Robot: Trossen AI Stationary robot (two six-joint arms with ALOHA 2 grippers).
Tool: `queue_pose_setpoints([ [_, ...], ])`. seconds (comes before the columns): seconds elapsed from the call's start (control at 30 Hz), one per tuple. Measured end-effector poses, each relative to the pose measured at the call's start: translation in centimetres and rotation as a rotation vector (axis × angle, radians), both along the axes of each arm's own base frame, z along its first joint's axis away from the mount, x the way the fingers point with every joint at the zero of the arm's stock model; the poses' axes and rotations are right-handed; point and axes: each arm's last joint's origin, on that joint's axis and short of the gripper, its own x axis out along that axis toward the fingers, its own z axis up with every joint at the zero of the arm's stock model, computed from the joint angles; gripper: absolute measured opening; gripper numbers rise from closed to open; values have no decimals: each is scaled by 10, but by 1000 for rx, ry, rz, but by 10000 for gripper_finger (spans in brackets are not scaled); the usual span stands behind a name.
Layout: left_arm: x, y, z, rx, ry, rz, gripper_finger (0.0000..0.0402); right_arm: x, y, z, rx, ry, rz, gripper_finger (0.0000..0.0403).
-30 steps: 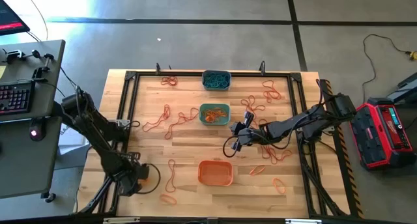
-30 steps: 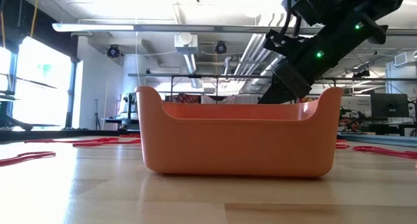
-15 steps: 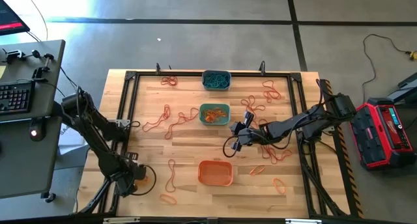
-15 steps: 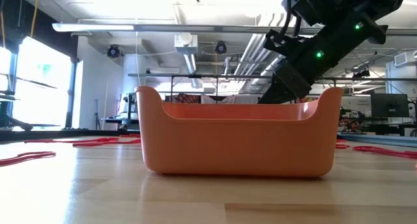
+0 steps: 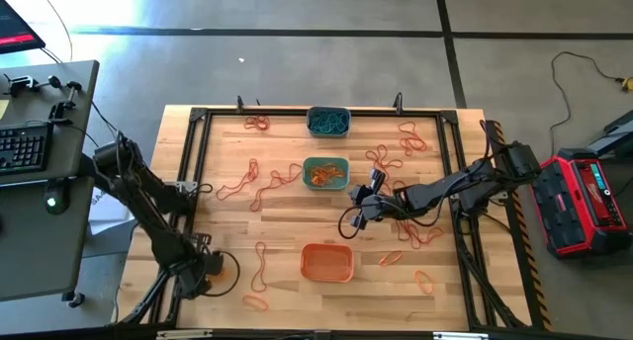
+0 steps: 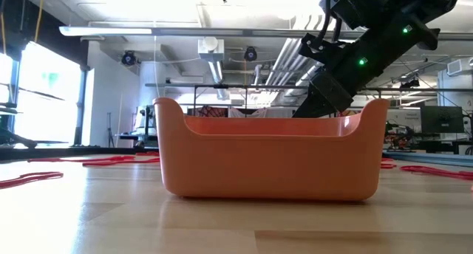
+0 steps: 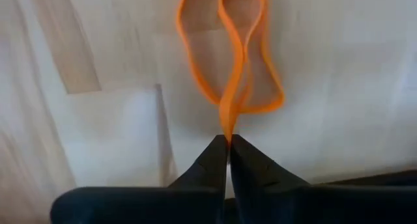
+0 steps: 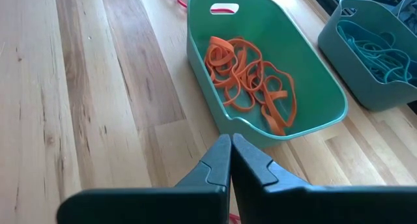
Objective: Sort rubber bands into baskets
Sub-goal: Put the orange rubber band into the green bin
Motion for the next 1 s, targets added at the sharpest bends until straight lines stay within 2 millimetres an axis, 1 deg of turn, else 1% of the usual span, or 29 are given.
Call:
queue_pose_setpoints([
  [0.23, 20, -5, 23, -76, -48, 55, 1, 0, 0, 0, 1, -1, -1, 0],
  [0.4, 37, -1, 42, -99, -151, 118, 1, 0, 0, 0, 1, -2, -1, 0],
  [0.57, 56, 17, 57, -100, -233, 237, 1, 0, 0, 0, 0, 0, 0, 0],
  [0.7, 69, 35, 65, -89, -292, 298, 0, -1, 0, -1, -1, 8, 0, 0],
  [0.87, 88, 62, 66, -52, -322, 375, 0, 0, 0, 0, -1, 7, -1, 0],
  [1.0, 104, 89, 66, -15, -341, 440, 0, -1, 0, 0, 2, 6, -3, 0],
])
